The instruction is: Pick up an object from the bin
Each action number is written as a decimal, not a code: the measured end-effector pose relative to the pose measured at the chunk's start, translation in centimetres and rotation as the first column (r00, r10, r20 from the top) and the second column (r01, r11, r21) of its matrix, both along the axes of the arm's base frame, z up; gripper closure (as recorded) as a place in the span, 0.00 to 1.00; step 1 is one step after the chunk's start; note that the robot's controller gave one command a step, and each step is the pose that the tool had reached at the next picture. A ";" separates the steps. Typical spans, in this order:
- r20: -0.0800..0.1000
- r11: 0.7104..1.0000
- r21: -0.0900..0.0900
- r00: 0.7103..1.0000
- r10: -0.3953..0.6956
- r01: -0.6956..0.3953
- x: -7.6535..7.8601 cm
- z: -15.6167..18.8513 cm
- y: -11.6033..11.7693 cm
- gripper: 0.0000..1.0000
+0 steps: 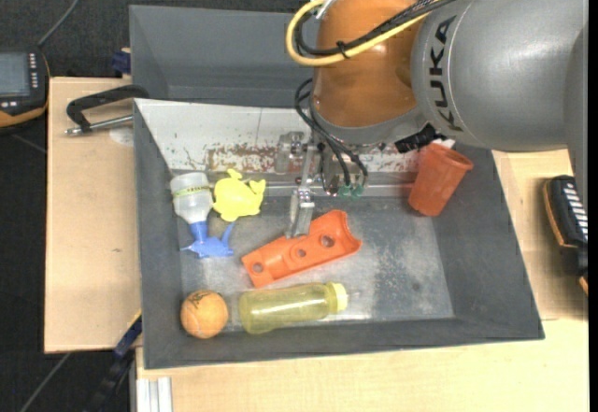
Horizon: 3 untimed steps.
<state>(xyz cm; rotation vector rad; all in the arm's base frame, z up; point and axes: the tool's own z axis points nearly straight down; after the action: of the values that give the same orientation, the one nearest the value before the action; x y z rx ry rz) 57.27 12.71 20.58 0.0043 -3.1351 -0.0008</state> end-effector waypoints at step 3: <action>0.007 0.998 0.002 0.998 0.065 -0.065 -1.6 -6.4 -3.0 0.00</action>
Offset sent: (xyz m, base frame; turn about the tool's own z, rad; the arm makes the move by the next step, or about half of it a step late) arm -0.0053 -0.0291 -0.1063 -0.2349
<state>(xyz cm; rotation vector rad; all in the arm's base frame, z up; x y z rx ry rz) 55.67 9.75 14.21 0.1067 -3.1401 -0.0039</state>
